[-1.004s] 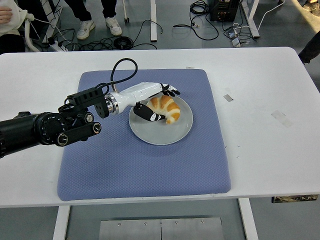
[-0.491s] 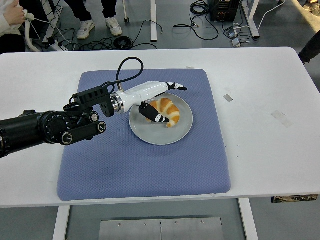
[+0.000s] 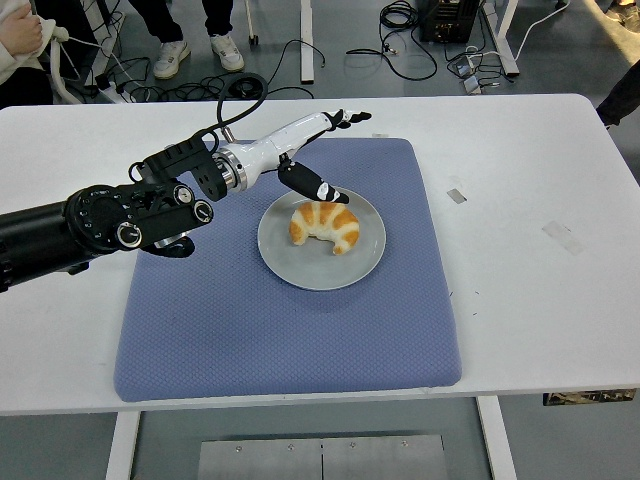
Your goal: Place the bread on the plate
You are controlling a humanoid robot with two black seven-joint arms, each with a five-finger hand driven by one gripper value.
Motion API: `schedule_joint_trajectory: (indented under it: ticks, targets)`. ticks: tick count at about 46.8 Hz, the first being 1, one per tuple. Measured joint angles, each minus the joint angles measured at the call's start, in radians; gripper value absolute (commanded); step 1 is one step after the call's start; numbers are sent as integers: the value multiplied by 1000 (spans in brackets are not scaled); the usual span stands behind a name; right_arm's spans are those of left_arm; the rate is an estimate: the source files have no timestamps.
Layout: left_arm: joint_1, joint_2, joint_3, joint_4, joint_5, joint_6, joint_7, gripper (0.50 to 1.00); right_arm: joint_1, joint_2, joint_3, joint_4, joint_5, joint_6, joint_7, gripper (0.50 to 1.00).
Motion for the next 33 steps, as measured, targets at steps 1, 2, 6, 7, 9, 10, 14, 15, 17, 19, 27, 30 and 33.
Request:
schedule_joint_trajectory:
  ticks: [1,2,6,7,9,10,14,15,17,19,27,30,33]
  targets:
    - [0,0,-1,0,-6,0,0,980,0,0,0,0,0,0,0,1000]
    - [0,1,-2,0,-12,0,0,980,0,0,0,0,0,0,0,1000]
    - [0,7,-12,2,-50,0,0,980,0,0,0,0,0,0,0,1000]
    - [0,9,-15,3,-60,0,0,980,0,0,0,0,0,0,0,1000]
    - [5,14,-26,5,-84,0,-1,981,0,0,0,0,0,0,0,1000]
    - [8,16,-35,9,-100,0,-2,980,0,0,0,0,0,0,0,1000]
    - [14,20,-68,20,-146,1,-2,980,0,0,0,0,0,0,0,1000]
    - [15,21,-74,22,-154,1,-2,980,0,0,0,0,0,0,0,1000]
    - [17,26,-90,32,-170,1,-3,980,0,0,0,0,0,0,0,1000]
    - [22,36,-104,43,-184,1,-3,980,0,0,0,0,0,0,0,1000]
    - [89,70,-209,70,-233,2,-3,981,0,0,0,0,0,0,0,1000]
    - [112,79,-253,84,-234,2,-4,981,0,0,0,0,0,0,0,1000]
    - [137,81,-296,105,-234,3,-5,981,0,0,0,0,0,0,0,1000]
